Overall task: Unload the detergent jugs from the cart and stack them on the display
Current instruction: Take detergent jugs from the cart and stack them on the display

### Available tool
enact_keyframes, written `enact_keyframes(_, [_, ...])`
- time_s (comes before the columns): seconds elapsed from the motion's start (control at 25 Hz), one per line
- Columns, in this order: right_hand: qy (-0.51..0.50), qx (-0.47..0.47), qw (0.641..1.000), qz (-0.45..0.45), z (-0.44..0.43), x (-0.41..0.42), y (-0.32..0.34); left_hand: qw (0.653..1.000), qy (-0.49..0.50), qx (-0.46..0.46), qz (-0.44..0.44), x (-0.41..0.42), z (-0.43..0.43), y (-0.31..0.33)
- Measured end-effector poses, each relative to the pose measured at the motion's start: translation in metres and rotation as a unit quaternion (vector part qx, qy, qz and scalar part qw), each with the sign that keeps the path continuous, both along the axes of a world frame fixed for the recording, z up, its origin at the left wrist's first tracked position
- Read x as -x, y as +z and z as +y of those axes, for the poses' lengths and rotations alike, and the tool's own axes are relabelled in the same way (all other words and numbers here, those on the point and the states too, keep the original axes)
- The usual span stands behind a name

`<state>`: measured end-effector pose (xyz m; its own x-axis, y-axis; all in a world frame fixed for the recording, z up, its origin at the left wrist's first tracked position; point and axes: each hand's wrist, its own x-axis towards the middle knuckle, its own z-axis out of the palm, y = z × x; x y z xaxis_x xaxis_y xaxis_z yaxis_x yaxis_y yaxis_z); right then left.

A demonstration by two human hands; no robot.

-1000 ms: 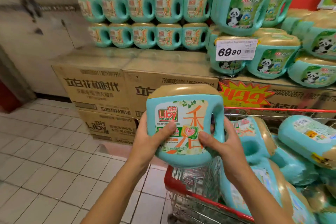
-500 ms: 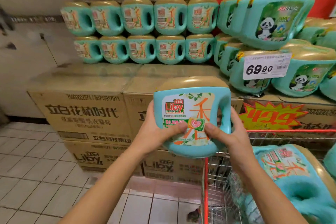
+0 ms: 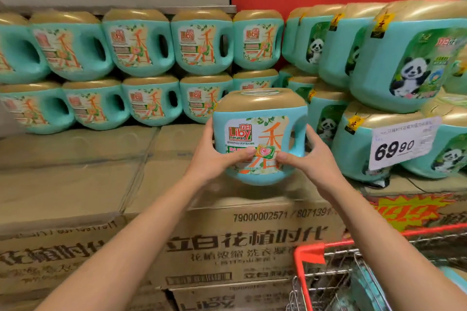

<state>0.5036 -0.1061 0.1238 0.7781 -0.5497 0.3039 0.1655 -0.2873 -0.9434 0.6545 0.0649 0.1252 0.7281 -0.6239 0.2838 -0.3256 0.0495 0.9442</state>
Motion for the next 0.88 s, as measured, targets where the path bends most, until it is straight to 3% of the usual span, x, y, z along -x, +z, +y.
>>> enact_keyframes(0.4, [-0.068, -0.013, 0.998, 0.000, -0.060, -0.109, -0.037, 1.000, -0.017, 0.000, 0.023, -0.118, -0.079, -0.042])
enact_keyframes(0.88, [-0.153, 0.001, 0.988, 0.029, -0.111, -0.164, -0.049, 0.999, 0.045, -0.001, 0.027, -0.158, -0.144, -0.051])
